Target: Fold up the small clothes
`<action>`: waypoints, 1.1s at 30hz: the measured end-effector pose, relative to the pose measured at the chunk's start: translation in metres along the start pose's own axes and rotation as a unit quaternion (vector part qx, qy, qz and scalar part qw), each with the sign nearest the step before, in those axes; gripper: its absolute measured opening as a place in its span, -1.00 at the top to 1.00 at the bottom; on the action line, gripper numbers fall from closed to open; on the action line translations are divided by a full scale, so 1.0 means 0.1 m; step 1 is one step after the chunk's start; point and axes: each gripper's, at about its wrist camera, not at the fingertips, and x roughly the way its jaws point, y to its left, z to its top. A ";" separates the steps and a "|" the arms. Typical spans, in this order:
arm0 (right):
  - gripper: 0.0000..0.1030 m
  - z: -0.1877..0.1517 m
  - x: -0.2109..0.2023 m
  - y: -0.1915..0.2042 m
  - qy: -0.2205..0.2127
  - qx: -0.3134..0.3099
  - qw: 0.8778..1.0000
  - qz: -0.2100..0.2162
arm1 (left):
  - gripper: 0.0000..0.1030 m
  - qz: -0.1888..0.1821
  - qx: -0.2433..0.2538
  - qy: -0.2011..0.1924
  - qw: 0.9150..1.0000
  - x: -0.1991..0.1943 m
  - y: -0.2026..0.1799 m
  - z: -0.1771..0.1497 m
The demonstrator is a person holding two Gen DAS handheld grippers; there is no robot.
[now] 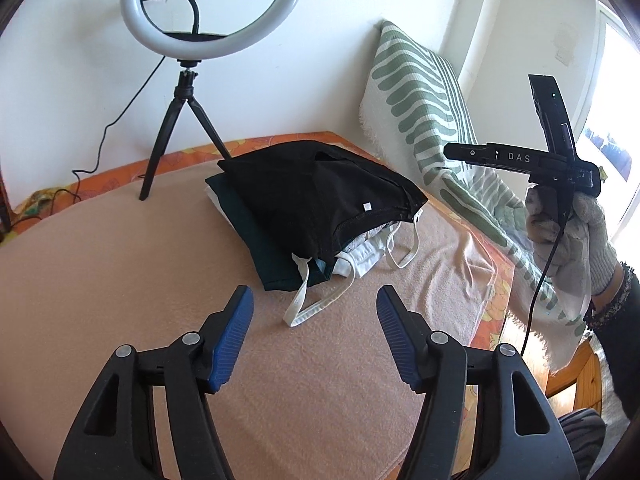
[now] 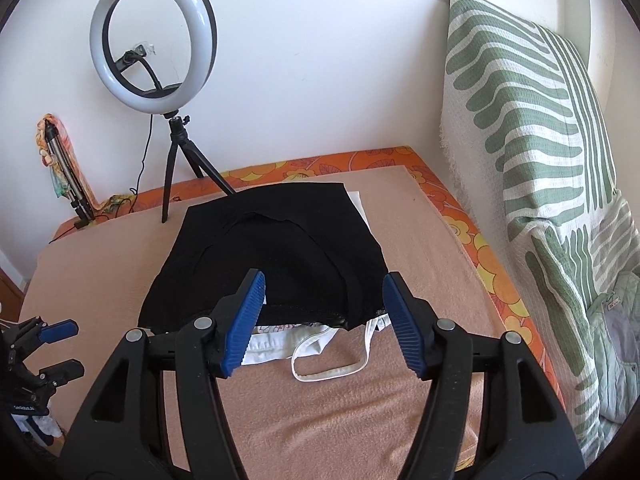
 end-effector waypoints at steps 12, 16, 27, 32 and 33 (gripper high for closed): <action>-0.53 -0.19 -0.63 0.85 -0.074 -0.029 0.997 -0.012 | -0.50 0.039 0.009 -0.042 0.998 -0.71 -0.02 -0.29; -0.67 -0.31 -0.82 1.13 -0.097 -0.035 0.995 -0.011 | -0.59 0.053 0.015 -0.067 0.996 -0.98 -0.01 -0.38; -0.98 -0.69 -1.05 1.58 -0.133 -0.029 0.991 -0.012 | -0.72 0.102 0.024 -0.099 0.990 -1.33 0.06 -0.58; -1.00 -0.77 -1.05 1.68 -0.153 -0.037 0.987 -0.024 | -0.79 0.123 0.026 -0.114 0.986 -1.36 0.09 -0.68; -1.00 -0.79 -1.04 1.69 -0.156 -0.038 0.987 -0.026 | -0.79 0.124 0.027 -0.115 0.985 -1.35 0.09 -0.69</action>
